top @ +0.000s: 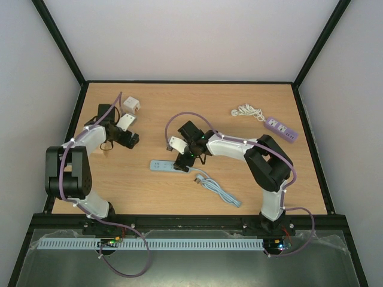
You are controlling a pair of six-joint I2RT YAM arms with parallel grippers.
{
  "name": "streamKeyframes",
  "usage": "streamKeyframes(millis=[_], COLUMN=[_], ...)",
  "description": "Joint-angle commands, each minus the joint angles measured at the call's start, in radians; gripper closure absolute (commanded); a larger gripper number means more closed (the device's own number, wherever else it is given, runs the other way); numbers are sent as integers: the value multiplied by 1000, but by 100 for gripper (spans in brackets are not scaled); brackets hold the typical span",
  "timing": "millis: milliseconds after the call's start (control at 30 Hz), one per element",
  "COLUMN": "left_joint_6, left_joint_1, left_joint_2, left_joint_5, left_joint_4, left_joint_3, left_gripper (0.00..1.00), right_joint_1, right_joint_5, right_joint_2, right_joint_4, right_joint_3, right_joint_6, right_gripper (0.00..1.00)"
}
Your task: Pull the plug off the socket
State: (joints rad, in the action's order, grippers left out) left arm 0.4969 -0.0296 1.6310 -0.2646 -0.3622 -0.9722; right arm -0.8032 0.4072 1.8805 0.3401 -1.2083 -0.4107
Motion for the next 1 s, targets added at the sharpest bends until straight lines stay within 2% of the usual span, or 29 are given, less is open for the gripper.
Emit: streamKeyframes(millis=[0, 300, 467, 733, 867, 967], left_joint_6=[-24, -52, -65, -69, -70, -73], left_joint_1=[-4, -4, -3, -3, -3, -3], left_joint_2=[-75, -158, -182, -197, -213, -229], left_joint_5=[-34, -69, -79, -79, -82, -86], left_joint_4=[-22, -34, -31, -30, -29, -28], left_joint_3=[-45, -73, -86, -86, -83, -83], left_gripper=[1, 1, 1, 1, 1, 1], right_joint_1=[-16, -16, -16, -16, -16, -16], right_joint_5=[-46, -50, 11, 111, 42, -16], right_joint_2=[53, 97, 59, 5, 13, 20], right_joint_4=[82, 136, 175, 210, 196, 181], right_joint_3=[-59, -74, -48, -53, -28, 1], right_joint_6=[-46, -88, -108, -107, -121, -139], right_gripper=[7, 17, 9, 10, 13, 19])
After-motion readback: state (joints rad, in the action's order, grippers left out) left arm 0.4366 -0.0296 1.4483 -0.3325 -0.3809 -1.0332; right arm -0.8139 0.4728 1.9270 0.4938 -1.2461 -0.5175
